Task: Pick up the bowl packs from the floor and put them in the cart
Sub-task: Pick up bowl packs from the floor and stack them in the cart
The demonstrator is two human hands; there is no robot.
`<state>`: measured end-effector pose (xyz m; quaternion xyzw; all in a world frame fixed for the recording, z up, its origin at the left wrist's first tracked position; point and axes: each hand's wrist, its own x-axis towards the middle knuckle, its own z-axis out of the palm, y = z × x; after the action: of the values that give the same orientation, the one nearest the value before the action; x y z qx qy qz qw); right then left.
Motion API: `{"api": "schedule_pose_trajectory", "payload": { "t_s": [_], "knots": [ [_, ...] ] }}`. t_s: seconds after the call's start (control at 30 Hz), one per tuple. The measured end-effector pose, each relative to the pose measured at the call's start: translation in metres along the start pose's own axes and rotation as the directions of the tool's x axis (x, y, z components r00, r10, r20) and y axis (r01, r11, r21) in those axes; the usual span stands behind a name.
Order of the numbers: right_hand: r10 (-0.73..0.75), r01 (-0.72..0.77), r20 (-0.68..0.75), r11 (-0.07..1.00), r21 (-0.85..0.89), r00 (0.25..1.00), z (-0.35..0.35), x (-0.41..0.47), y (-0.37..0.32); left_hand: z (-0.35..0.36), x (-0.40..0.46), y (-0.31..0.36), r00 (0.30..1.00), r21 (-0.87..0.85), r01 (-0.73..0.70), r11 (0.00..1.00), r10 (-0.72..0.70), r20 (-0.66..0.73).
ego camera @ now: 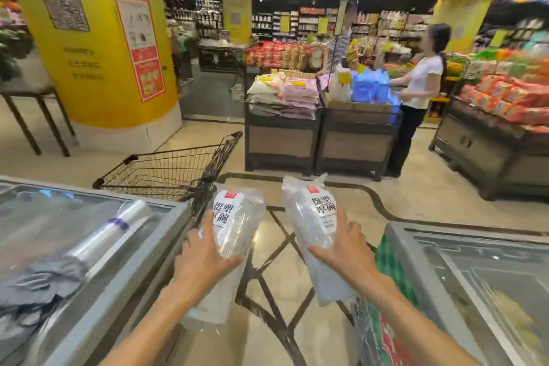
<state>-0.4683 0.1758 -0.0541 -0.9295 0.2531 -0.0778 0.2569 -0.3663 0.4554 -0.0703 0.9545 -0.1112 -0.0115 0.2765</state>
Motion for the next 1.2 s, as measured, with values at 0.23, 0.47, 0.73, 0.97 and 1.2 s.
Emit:
{"api": "schedule_pose_trajectory", "payload": {
  "t_s": [0.23, 0.47, 0.73, 0.97, 1.2],
  "knots": [
    [0.126, -0.128, -0.084, 0.992, -0.015, 0.988, -0.026, 0.155, -0.007, 0.03, 0.184, 0.058, 0.99, -0.107, -0.135, 0.985, 0.138, 0.027],
    [0.168, -0.161, -0.154, 0.985, 0.054, 0.974, -0.011, 0.33, 0.015, 0.081, 0.353, 0.116, 0.98, -0.061, -0.189, 0.98, 0.192, 0.058],
    [0.154, -0.143, -0.131, 0.986, 0.088, 0.979, -0.018, 0.559, 0.042, 0.134, 0.557, 0.189, 0.986, -0.047, -0.15, 0.988, 0.153, 0.064],
    [0.07, -0.068, -0.063, 0.997, 0.036, 0.996, -0.02, 0.741, 0.011, 0.147, 0.723, 0.219, 0.995, -0.074, -0.088, 0.993, 0.091, 0.033],
    [-0.019, 0.019, -0.023, 1.0, -0.005, 1.0, 0.013, 0.92, -0.046, 0.146, 0.892, 0.215, 0.997, -0.099, -0.033, 0.995, 0.026, -0.068]
  ]
}}
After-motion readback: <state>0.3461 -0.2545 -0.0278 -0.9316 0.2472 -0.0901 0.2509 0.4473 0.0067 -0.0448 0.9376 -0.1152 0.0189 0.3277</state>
